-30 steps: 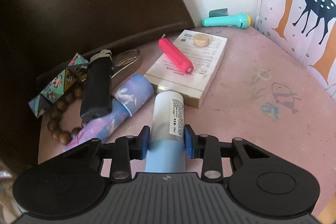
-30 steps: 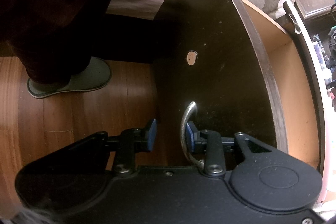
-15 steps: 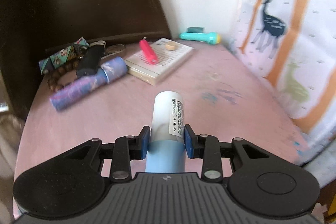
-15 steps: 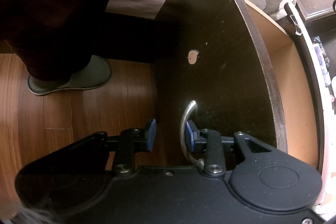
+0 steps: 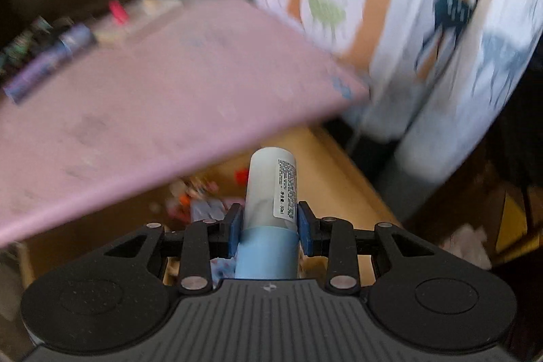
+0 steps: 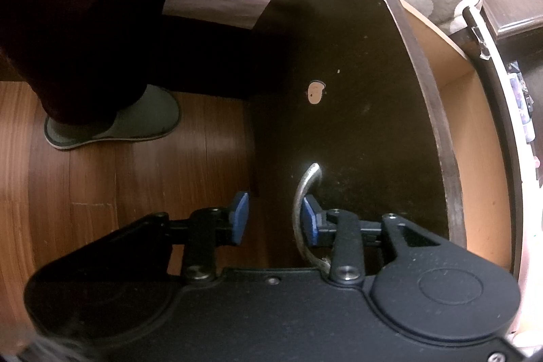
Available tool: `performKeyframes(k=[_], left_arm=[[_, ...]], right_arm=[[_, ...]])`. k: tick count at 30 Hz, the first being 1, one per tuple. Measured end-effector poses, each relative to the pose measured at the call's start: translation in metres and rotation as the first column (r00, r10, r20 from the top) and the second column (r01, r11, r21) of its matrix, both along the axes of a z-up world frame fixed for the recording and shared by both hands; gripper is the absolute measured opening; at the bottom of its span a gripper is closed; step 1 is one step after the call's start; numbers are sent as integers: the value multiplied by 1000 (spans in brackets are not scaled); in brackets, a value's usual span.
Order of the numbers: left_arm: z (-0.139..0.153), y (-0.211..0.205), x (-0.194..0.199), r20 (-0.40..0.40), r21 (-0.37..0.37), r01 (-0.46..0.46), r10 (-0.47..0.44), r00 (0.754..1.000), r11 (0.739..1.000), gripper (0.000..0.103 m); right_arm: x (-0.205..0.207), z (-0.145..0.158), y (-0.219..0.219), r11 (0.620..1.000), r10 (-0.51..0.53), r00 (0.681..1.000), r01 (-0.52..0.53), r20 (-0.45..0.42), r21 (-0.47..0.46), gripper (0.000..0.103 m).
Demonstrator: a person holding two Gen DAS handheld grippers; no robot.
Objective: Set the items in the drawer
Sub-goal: 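Lower the bottle into the open drawer and open the left gripper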
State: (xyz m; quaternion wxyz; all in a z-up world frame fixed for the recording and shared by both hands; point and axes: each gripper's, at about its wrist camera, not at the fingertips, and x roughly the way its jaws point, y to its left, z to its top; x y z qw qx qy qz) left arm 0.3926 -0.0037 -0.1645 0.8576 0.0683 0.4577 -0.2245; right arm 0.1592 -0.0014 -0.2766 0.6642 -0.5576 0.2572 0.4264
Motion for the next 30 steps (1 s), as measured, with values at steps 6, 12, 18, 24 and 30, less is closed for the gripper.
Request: performKeyframes(k=[6,12,18,24,30], left_arm=[[-72,-43,30,-165,117,39,-19,986,992,32],[-114,-62,40,-256,93,19,5,967,996,32],[-129,-71,38,-288,74,11,10,958,997,32],[-129,-82,36,-274,110,51,-19,962,993,47],[-113,-85,32,-225,167,47,-8,974,985,56]], right_arm=[[0,-1,1,1000,3,1000,-3,4,-10,37],[1,-4,13,1000,-9,1000,9,7,-12,37],[0,-5,11,1000,-2,1000,3,11,-7,38],[-1,-3,7,1000,-3,1000,3,11,-5,38],[0,-2,5,1000,-4,1000,4,11,-5,38]])
